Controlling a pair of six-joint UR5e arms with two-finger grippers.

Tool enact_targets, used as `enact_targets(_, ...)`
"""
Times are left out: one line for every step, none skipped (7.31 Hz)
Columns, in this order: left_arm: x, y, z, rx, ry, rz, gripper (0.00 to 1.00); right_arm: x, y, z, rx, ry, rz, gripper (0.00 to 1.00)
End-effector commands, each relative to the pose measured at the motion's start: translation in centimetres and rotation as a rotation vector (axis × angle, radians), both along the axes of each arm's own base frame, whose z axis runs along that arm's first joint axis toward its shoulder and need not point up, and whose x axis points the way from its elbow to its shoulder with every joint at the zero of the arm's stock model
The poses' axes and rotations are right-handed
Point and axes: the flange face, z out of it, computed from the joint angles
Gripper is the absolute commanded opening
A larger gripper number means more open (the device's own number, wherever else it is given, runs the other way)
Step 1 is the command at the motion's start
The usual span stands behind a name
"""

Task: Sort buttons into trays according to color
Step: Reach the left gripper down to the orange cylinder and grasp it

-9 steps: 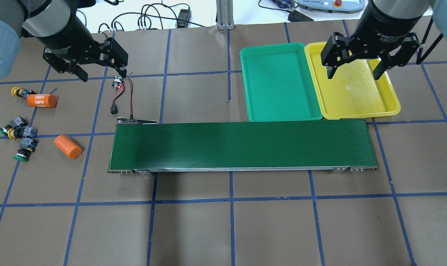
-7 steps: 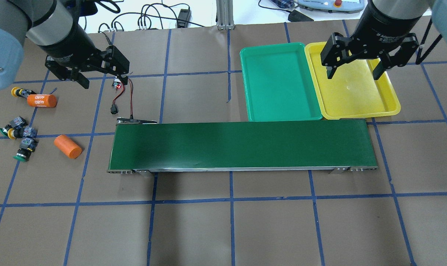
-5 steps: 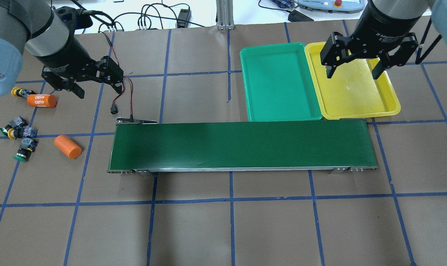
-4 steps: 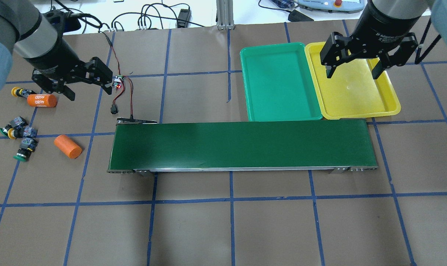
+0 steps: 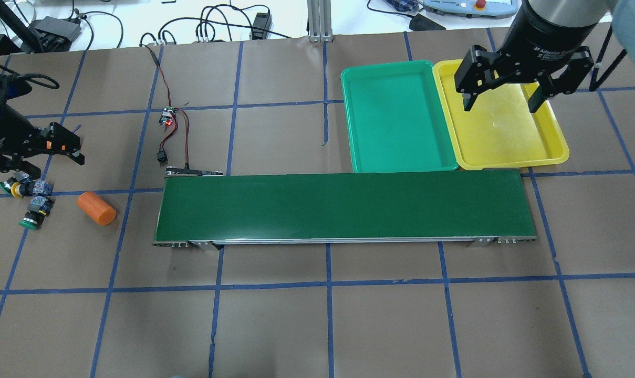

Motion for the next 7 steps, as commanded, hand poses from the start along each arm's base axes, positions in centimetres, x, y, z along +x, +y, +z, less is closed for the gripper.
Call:
enact_targets(2.4,0.5,-5.4,0.067,0.024,0.211,1.0,0.0,0.0,0.0,0.0,0.001,0.0,1.0)
enact_targets(3.1,-0.4,-7.4,0.035,0.003,0.266,1.0,0.0,0.0,0.0,0.0,0.001,0.0,1.0)
enact_targets(3.7,-1.2,-8.9,-0.025,-0.03,0.322,1.0,0.0,0.0,0.0,0.0,-0.001,0.0,1.0)
enact_targets(3.6,-1.0,-10.9,-0.009,-0.022,0.331,1.0,0.0,0.0,0.0,0.0,-0.001,0.0,1.0)
enact_targets(2.8,-0.1,-14.1,0.032,0.006,0.328,1.0,0.0,0.0,0.0,0.0,-0.001,0.0,1.0)
enact_targets(2.7,0.1,-15.0,0.047,0.008,0.325,1.0,0.0,0.0,0.0,0.0,-0.001,0.0,1.0)
enact_targets(2.4,0.3,-15.4,0.057,0.012,0.32,1.0,0.0,0.0,0.0,0.0,-0.001,0.0,1.0)
